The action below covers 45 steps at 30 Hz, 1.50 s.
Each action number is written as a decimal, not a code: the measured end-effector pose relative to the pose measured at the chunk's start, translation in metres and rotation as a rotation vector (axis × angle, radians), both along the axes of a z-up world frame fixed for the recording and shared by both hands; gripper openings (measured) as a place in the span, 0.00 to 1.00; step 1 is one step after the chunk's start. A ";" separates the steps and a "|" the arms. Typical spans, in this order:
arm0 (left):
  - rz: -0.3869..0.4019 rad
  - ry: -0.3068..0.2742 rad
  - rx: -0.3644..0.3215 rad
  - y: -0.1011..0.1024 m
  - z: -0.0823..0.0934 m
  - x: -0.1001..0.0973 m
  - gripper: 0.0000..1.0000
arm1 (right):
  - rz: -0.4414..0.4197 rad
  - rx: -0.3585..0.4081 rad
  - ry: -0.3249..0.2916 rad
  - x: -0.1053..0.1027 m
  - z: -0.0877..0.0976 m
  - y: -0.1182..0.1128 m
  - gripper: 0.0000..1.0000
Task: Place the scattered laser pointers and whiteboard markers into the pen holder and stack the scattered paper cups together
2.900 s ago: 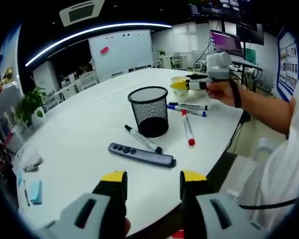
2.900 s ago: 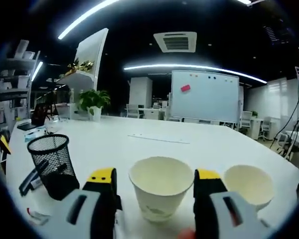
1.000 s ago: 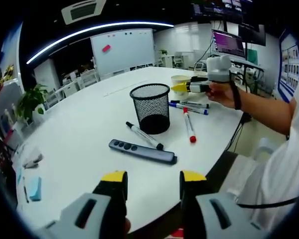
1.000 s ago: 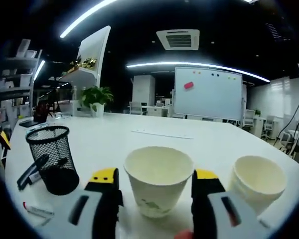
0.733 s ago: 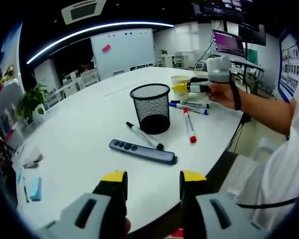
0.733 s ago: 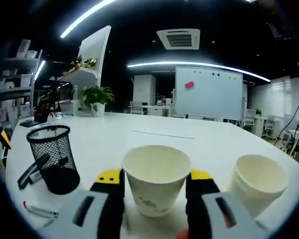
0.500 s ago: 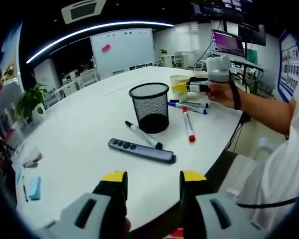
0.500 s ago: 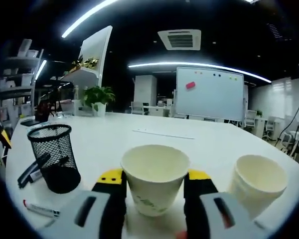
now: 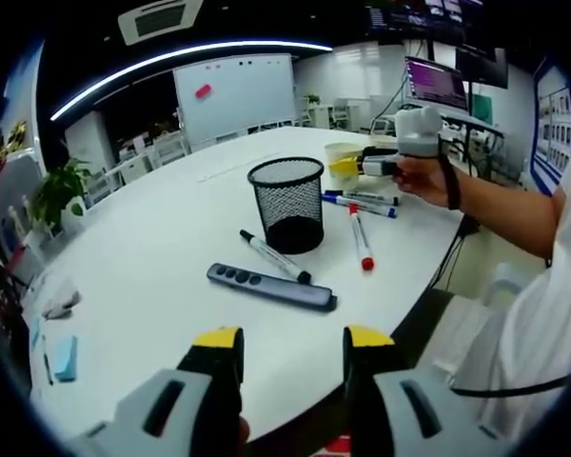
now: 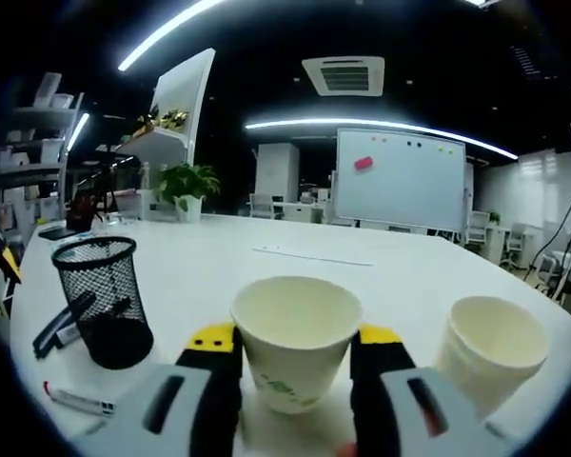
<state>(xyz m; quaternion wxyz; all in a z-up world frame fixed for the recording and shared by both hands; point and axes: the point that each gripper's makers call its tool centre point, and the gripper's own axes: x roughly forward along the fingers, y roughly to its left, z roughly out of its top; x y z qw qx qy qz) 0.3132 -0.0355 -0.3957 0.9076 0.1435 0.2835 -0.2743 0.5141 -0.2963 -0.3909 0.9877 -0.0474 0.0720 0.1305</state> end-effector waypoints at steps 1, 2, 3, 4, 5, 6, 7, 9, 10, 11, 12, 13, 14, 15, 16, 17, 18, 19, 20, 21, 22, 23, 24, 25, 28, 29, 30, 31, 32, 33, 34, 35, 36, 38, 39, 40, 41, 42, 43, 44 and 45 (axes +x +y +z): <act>0.000 -0.001 -0.001 0.000 0.000 0.000 0.42 | 0.002 -0.001 0.000 0.000 0.000 0.001 0.42; 0.001 -0.001 -0.001 0.000 0.000 0.000 0.42 | 0.003 -0.001 0.001 0.000 0.000 0.001 0.42; 0.001 -0.001 -0.001 0.000 0.001 0.000 0.42 | 0.004 -0.002 0.000 0.000 0.000 0.001 0.42; 0.003 -0.001 0.000 0.001 0.000 0.000 0.42 | 0.004 -0.002 0.000 0.000 0.000 0.001 0.42; 0.004 -0.002 0.001 0.001 0.000 0.001 0.42 | 0.003 -0.001 0.001 0.000 -0.001 0.001 0.42; 0.003 -0.002 0.001 0.001 0.000 0.001 0.42 | 0.003 0.000 0.002 0.000 -0.001 0.001 0.42; 0.003 -0.001 0.000 0.001 0.000 0.001 0.42 | 0.004 0.000 0.002 0.000 -0.001 0.001 0.42; 0.001 -0.001 0.000 0.000 0.000 0.001 0.42 | 0.004 -0.001 0.002 0.000 0.000 0.001 0.42; 0.000 -0.001 0.001 0.000 0.000 0.000 0.42 | 0.003 0.001 0.001 0.000 0.000 0.000 0.42; 0.000 0.000 0.001 0.000 0.000 0.000 0.42 | 0.002 0.000 0.003 0.000 0.000 0.000 0.42; -0.001 0.000 0.001 0.000 0.000 0.000 0.42 | 0.001 0.001 0.003 0.000 0.000 0.000 0.42; 0.000 0.001 0.002 0.000 0.000 0.000 0.42 | 0.000 0.002 0.003 0.000 0.000 0.000 0.42; 0.001 0.001 0.002 0.000 0.000 0.001 0.42 | 0.001 0.002 0.003 0.000 0.000 0.000 0.42; 0.000 0.000 0.002 0.000 0.000 0.001 0.42 | 0.000 0.001 0.003 0.000 0.000 0.000 0.42; 0.000 0.000 0.002 0.000 0.000 0.001 0.42 | 0.001 -0.001 0.002 0.000 0.000 0.000 0.42; 0.000 -0.001 0.002 0.000 0.001 0.001 0.42 | 0.002 -0.003 0.001 0.000 0.000 0.000 0.42; 0.001 -0.001 0.002 0.000 0.001 0.001 0.42 | 0.002 -0.002 0.001 0.000 0.000 0.000 0.42; 0.000 -0.001 0.002 0.000 0.001 0.001 0.42 | 0.003 -0.002 0.001 0.000 0.000 0.000 0.41; -0.001 0.000 0.003 -0.001 0.000 0.001 0.42 | 0.003 -0.003 0.002 0.000 0.000 0.000 0.41; -0.003 0.000 0.004 -0.001 0.000 0.001 0.42 | 0.004 -0.001 0.001 0.000 0.000 0.000 0.41; -0.003 0.001 0.004 -0.001 0.000 0.001 0.42 | 0.004 -0.001 -0.002 0.000 0.001 0.000 0.41; -0.004 0.002 0.004 -0.001 0.000 0.001 0.42 | 0.004 -0.003 -0.002 0.000 0.001 0.000 0.41; -0.004 0.002 0.005 0.000 0.000 0.001 0.42 | 0.005 -0.001 -0.002 0.000 0.001 0.000 0.41; -0.003 0.002 0.006 0.000 -0.001 0.001 0.42 | 0.006 0.000 -0.001 0.000 0.001 0.000 0.41; -0.002 0.000 0.004 0.000 0.000 0.002 0.42 | 0.004 0.000 0.000 0.000 0.000 0.000 0.41; -0.002 0.000 0.002 0.000 0.000 0.001 0.42 | 0.004 0.001 0.001 0.000 0.000 0.000 0.41; -0.003 0.002 0.002 0.000 0.000 0.001 0.42 | 0.004 0.000 0.001 0.000 0.000 0.000 0.41; -0.004 0.003 0.003 0.000 0.000 0.001 0.42 | 0.003 -0.001 0.001 0.000 0.001 -0.001 0.41; -0.005 0.003 0.004 -0.001 0.000 0.001 0.42 | 0.004 0.000 -0.001 0.000 0.001 -0.001 0.41; -0.005 0.003 0.006 0.000 0.000 0.001 0.42 | 0.002 0.001 -0.002 0.000 0.002 -0.001 0.41; -0.003 0.002 0.007 0.000 0.000 0.001 0.42 | 0.001 0.002 -0.002 0.000 0.002 -0.002 0.41; -0.001 0.000 0.008 0.001 0.001 0.001 0.42 | 0.001 0.003 -0.002 0.000 0.002 -0.002 0.41; 0.000 -0.001 0.007 0.001 0.001 0.002 0.42 | 0.001 0.003 -0.002 0.000 0.002 -0.002 0.41; 0.003 -0.002 0.005 0.001 0.002 0.002 0.42 | 0.002 0.001 -0.004 0.000 0.002 -0.002 0.41; 0.002 -0.002 0.005 0.000 0.002 0.001 0.42 | 0.002 0.001 -0.004 -0.001 0.002 -0.002 0.41; 0.000 -0.001 0.005 -0.001 0.001 0.001 0.42 | 0.002 0.002 -0.003 -0.001 0.002 -0.002 0.41; -0.002 0.000 0.006 -0.001 0.001 0.000 0.42 | 0.003 0.004 -0.003 -0.001 0.002 -0.002 0.41; -0.003 0.001 0.006 -0.002 0.001 0.000 0.42 | 0.001 0.003 -0.005 -0.001 0.002 -0.002 0.41; -0.004 0.002 0.006 -0.002 0.000 0.000 0.42 | -0.001 0.003 -0.008 -0.001 0.003 -0.003 0.41; -0.004 0.002 0.007 -0.003 0.000 0.000 0.42 | -0.003 0.006 -0.011 -0.002 0.004 -0.003 0.41; -0.004 0.001 0.006 -0.003 0.001 0.000 0.42 | -0.004 0.007 -0.013 -0.002 0.004 -0.004 0.41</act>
